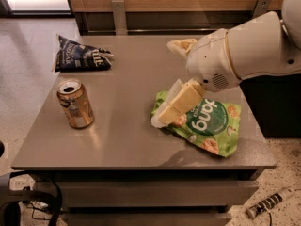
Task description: Pick orange can
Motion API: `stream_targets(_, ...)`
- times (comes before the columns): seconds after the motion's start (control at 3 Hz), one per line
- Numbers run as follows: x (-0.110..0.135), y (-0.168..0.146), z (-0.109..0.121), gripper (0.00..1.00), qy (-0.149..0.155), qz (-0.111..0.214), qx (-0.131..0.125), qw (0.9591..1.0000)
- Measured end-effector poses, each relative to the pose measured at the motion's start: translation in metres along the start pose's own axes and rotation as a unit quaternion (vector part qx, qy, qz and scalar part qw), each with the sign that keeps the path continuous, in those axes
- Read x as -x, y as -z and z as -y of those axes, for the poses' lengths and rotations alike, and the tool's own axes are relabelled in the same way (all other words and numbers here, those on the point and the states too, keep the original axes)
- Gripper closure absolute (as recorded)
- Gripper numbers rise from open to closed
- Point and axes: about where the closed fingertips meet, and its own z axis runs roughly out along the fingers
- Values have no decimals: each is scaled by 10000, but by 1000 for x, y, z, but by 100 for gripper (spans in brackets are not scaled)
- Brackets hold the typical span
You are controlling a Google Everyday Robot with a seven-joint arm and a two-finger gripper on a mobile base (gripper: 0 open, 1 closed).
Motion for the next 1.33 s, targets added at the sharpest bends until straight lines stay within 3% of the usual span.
stream_targets(0.67, 20, -106, 7, 0, -6, 947, 438, 9945)
stream_targets(1.33, 39, -168, -5, 0, -125, 1494, 733, 9860)
